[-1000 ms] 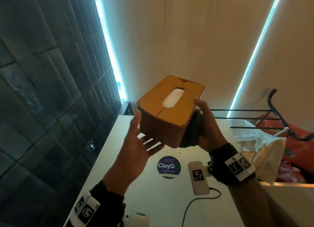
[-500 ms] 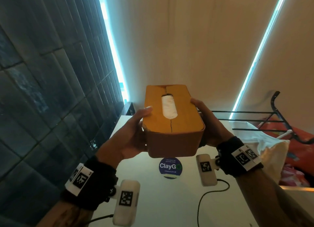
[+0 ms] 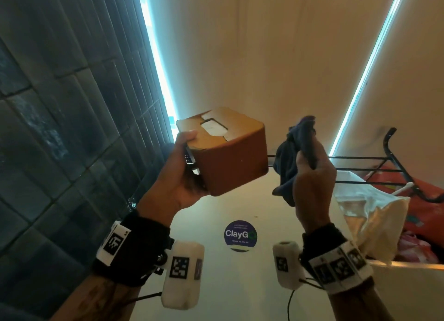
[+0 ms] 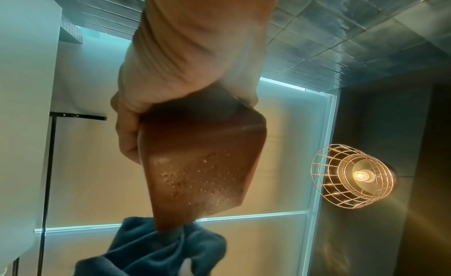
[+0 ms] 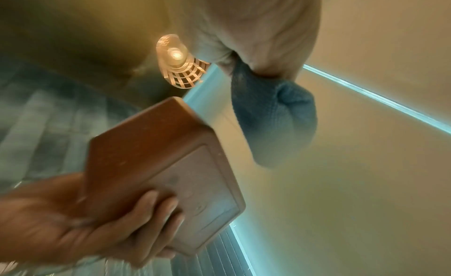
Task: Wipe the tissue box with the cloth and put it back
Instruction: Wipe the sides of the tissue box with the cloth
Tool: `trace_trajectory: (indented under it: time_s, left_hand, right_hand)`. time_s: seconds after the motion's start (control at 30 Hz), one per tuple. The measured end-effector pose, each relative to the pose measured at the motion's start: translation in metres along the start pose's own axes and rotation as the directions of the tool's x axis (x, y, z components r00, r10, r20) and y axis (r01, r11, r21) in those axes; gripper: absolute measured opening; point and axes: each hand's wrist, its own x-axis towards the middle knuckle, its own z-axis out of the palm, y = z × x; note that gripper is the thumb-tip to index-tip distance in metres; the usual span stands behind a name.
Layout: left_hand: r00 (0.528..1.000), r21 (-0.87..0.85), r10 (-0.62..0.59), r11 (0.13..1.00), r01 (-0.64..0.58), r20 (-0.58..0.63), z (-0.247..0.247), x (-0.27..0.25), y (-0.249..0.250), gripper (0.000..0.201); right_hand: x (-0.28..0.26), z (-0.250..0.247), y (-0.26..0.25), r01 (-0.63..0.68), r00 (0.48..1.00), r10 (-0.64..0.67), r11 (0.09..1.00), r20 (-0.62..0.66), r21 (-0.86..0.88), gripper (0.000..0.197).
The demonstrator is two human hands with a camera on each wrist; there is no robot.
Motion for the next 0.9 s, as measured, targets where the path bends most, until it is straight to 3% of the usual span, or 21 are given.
trace_trajectory:
  time_s: [0.07,0.17,0.27,0.33,0.37,0.43,0.53,0.6,0.7,0.8,0.83,0.9]
  left_hand:
    - [1.000,-0.018,0.010,1.000,-0.010,-0.018,0.004,0.001,0.000,0.071]
    - [0.999,-0.018,0.034,0.999,-0.034,-0.023,0.009,0.003,-0.002,0.068]
    - [0.995,-0.060,-0.001,0.998,0.008,0.103,0.009,0.006,-0.002,0.071]
    - [0.983,-0.048,-0.026,0.998,0.036,0.183,0.006,0.006,0.002,0.075]
    - [0.984,-0.044,-0.027,0.998,0.036,0.178,0.004,0.005,0.003,0.076]
    - [0.995,-0.062,0.008,0.998,-0.002,0.096,0.004,0.003,0.003,0.073]
    - [0.998,-0.071,0.056,0.996,-0.059,-0.035,0.007,-0.002,0.001,0.063]
    - [0.997,-0.063,0.052,0.996,-0.056,-0.059,0.009,-0.003,-0.001,0.064]
    - [0.998,-0.093,0.023,0.996,-0.018,0.053,0.012,-0.003,-0.001,0.071]
    - [0.991,-0.064,0.016,0.998,-0.007,0.136,0.013,-0.005,0.005,0.066]
    - [0.993,-0.063,0.036,0.998,-0.029,0.111,0.011,-0.005,0.005,0.063]
    - [0.997,-0.104,0.069,0.992,-0.065,0.027,0.007,-0.005,0.004,0.061]
  right_hand:
    - [-0.016,0.008,-0.003,0.222,0.974,-0.218,0.973,0.058,-0.062,0.050]
    - [-0.041,0.032,0.008,0.478,0.878,-0.455,0.855,0.151,-0.201,0.060]
    - [-0.063,0.047,0.023,0.701,0.711,-0.608,0.649,0.353,-0.296,0.071]
    - [-0.072,0.044,0.037,0.798,0.595,-0.613,0.527,0.521,-0.292,0.097]
    - [-0.071,0.039,0.043,0.820,0.564,-0.605,0.494,0.562,-0.290,0.101]
    - [-0.063,0.031,0.051,0.806,0.588,-0.612,0.503,0.529,-0.313,0.089]
    - [-0.041,0.029,0.048,0.665,0.747,-0.579,0.666,0.327,-0.338,0.064]
    - [-0.036,0.038,0.037,0.637,0.771,-0.581,0.686,0.262,-0.353,0.065]
    - [-0.053,0.052,0.028,0.746,0.666,-0.645,0.578,0.375,-0.332,0.072]
    - [-0.073,0.048,0.039,0.867,0.487,-0.624,0.432,0.611,-0.250,0.078]
    - [-0.072,0.042,0.045,0.877,0.467,-0.618,0.415,0.632,-0.242,0.078]
    - [-0.060,0.030,0.056,0.846,0.524,-0.623,0.458,0.581,-0.272,0.079]
